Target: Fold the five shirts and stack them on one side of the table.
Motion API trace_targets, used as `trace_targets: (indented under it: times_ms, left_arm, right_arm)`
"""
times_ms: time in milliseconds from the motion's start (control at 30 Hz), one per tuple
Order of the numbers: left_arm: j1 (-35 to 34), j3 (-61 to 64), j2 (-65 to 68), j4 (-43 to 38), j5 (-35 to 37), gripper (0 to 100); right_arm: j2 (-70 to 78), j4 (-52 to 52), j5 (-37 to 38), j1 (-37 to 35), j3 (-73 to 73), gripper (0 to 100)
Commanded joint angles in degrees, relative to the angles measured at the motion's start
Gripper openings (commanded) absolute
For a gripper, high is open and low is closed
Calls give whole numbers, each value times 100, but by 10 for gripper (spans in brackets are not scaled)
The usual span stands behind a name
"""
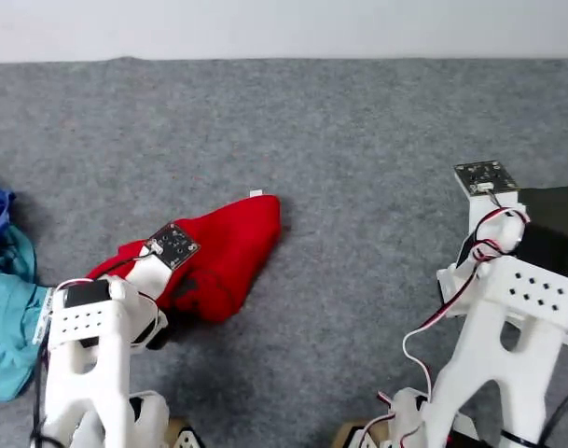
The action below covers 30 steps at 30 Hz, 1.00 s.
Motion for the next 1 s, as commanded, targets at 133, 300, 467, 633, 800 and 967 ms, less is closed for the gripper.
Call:
trace_targets:
  times_ms: [133, 300, 467, 633, 800, 967]
  left_arm:
    - [141, -954, 1389, 149, -53, 218]
    - [202, -1358, 2075, 176, 343, 214]
    - [457, -1367, 2215, 88, 668, 133]
    - [545, -1297, 2207, 44, 668, 2]
    - [53, -1376, 1723, 202, 941, 5]
    - [-554, -1895, -149, 1187, 958, 5]
  right_arm:
    - [-154, 189, -62, -66, -18, 11]
    - [-154, 189, -62, -66, -18, 11]
    - [-163, 189, -62, -66, -18, 11]
    - [-163, 189, -53, -57, -35, 10]
    - [-215, 189, -44, -66, -53, 10]
    - [-215, 207, -44, -84, -343, 10]
